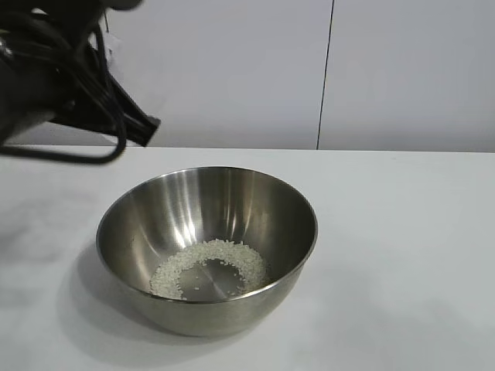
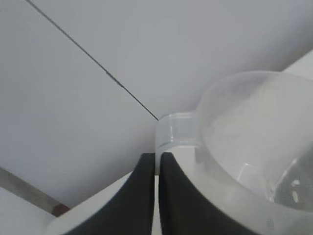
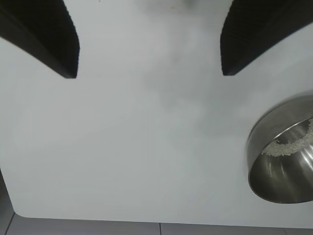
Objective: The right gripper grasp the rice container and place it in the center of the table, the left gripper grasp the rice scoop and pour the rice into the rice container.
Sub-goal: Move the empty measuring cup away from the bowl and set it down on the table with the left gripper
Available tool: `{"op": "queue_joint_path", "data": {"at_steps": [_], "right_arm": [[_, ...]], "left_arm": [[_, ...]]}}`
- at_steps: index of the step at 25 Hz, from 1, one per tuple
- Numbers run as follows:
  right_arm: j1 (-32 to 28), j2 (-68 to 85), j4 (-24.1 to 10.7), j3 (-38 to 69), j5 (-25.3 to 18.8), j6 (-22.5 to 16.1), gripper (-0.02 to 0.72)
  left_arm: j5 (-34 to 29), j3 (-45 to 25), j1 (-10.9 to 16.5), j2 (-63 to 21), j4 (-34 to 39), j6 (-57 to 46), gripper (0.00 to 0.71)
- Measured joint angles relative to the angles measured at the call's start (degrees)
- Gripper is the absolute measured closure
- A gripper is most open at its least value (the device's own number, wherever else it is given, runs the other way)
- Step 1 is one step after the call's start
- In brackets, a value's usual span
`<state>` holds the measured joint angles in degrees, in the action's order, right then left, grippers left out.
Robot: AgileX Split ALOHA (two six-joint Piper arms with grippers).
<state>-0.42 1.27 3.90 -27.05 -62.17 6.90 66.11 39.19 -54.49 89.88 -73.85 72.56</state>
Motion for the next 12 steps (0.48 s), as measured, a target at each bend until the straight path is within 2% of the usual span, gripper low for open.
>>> {"op": "queue_joint_path", "data": {"at_steps": [2,5,9,12], "right_arm": [[0.0,0.0,0.0,0.0,0.0,0.0,0.159],[0.0,0.0,0.0,0.0,0.0,0.0,0.159],[0.0,0.0,0.0,0.0,0.0,0.0,0.159],[0.0,0.0,0.0,0.0,0.0,0.0,0.159]], "left_arm": [[-1.82,0.0,3.91,-1.94,0.18,-4.2,0.701],[-8.88,-0.06,9.96,-3.76,3.74,-11.77,0.701],[-17.05,-3.79,17.36,-3.99,16.82,-26.33,0.701],[-18.77,-8.95,22.47,-3.99,29.73,-39.59,0.701]]}}
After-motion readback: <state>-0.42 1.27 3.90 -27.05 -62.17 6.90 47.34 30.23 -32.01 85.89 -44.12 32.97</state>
